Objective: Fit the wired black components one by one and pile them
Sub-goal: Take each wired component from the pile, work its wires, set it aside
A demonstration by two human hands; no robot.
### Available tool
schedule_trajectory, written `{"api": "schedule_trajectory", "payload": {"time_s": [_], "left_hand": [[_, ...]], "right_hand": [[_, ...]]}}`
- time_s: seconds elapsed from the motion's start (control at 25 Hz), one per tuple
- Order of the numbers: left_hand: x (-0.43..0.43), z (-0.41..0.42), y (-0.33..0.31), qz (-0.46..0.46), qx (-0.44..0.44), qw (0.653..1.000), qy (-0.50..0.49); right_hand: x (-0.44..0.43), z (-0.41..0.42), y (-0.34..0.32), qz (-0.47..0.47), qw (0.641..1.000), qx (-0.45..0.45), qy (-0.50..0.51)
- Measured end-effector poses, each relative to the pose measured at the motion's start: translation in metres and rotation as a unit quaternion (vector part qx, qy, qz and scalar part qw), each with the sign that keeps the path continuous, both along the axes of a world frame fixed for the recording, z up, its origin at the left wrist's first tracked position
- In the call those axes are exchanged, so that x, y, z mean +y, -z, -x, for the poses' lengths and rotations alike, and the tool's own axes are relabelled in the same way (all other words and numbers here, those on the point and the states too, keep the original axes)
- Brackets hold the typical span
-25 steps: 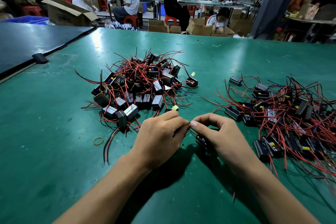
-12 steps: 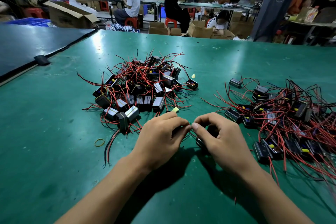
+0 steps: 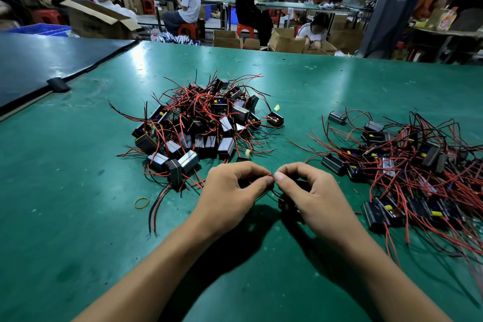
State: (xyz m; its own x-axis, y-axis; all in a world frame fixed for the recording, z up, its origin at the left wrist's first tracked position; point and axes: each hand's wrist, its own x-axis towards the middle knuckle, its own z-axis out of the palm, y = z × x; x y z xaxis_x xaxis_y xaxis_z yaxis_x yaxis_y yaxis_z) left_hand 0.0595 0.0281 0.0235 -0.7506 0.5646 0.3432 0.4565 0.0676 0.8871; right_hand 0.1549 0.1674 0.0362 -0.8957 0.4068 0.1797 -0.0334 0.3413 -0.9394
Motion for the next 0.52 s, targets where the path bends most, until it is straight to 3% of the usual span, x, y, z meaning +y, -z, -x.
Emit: {"api": "schedule_trajectory", "payload": {"time_s": [0.28, 0.52], "left_hand": [[-0.0015, -0.0025, 0.0002, 0.008, 0.099, 0.995, -0.010], [-0.0020, -0.0035, 0.0015, 0.024, 0.193, 0.981, -0.016]], "right_hand": [[-0.0038, -0.0002, 0.0004, -0.130, 0.988, 0.048, 0.076], [0.0024, 0.0040, 0.0006, 0.026, 0.997, -0.021, 0.068]]}}
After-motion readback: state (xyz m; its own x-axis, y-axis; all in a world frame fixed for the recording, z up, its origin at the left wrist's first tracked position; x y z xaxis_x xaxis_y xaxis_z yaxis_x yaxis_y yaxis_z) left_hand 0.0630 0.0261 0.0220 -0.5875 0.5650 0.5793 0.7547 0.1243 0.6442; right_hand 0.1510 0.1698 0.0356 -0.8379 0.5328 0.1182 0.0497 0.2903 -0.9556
